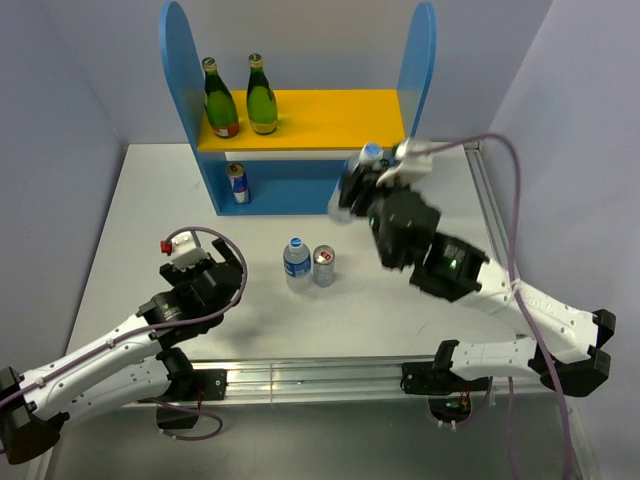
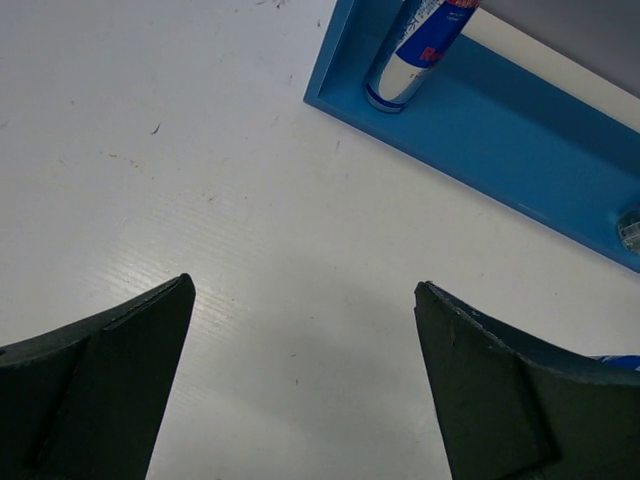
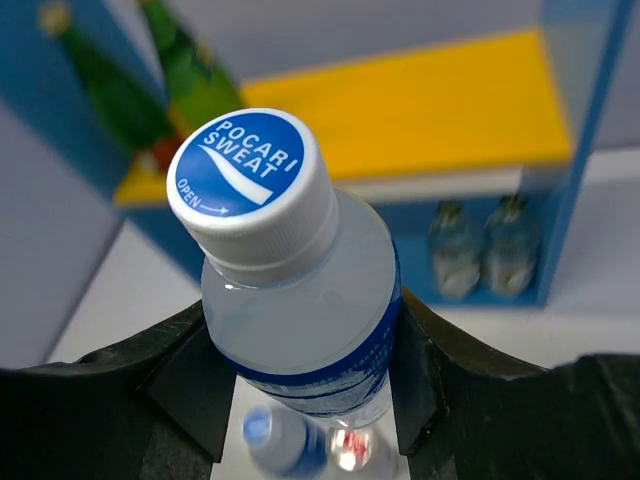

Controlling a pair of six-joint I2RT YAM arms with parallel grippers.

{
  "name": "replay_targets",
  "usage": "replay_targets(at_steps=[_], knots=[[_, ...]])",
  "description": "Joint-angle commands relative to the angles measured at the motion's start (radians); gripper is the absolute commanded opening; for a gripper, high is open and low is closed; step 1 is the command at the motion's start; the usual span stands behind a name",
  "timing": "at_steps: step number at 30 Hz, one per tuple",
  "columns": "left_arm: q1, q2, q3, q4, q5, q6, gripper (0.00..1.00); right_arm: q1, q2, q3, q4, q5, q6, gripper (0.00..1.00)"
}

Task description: Place and organize the beverage onto the shelf

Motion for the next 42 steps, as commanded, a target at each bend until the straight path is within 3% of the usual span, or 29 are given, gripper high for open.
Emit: replay_targets(at_steps=[1, 11, 14, 22, 29, 33, 34, 37, 42], knots=[[-0.004, -0.038, -0.012, 0.028, -0.001, 0.008, 0.98, -0.144, 0.087, 0.233, 0.094, -0.046, -0.182, 0.00], [-0.004, -0.046, -0.018, 0.048, 0.024, 0.028, 0.98, -0.470, 0.558, 0.896, -0.012, -0.239, -0.231, 0.00], [-0.004, -0.050, -0.019, 0.050, 0.032, 0.031, 0.98, -0.522, 0.659, 1.010, -0.030, -0.267, -0.220, 0.00], [-0.004, -0.055, -0.030, 0.069, 0.044, 0.046, 0.98, -0.619, 0.739, 1.018, 0.003, -0.287, -0.206, 0.00], [-0.004, -0.049, -0.025, 0.063, 0.042, 0.043, 0.98, -0.645, 0.687, 0.859, 0.049, -0.267, -0.154, 0.00], [-0.004, -0.050, -0.021, 0.056, 0.046, 0.038, 0.98, -0.645, 0.652, 0.783, 0.069, -0.251, -0.133, 0.64], [-0.004, -0.053, -0.021, 0.056, 0.047, 0.038, 0.98, -0.645, 0.640, 0.748, 0.074, -0.241, -0.119, 0.94], [-0.004, -0.053, -0.021, 0.057, 0.049, 0.041, 0.98, -0.645, 0.614, 0.713, 0.077, -0.241, -0.105, 1.00], [-0.004, -0.050, -0.019, 0.059, 0.047, 0.045, 0.98, -0.634, 0.522, 0.621, 0.076, -0.231, -0.081, 1.00]])
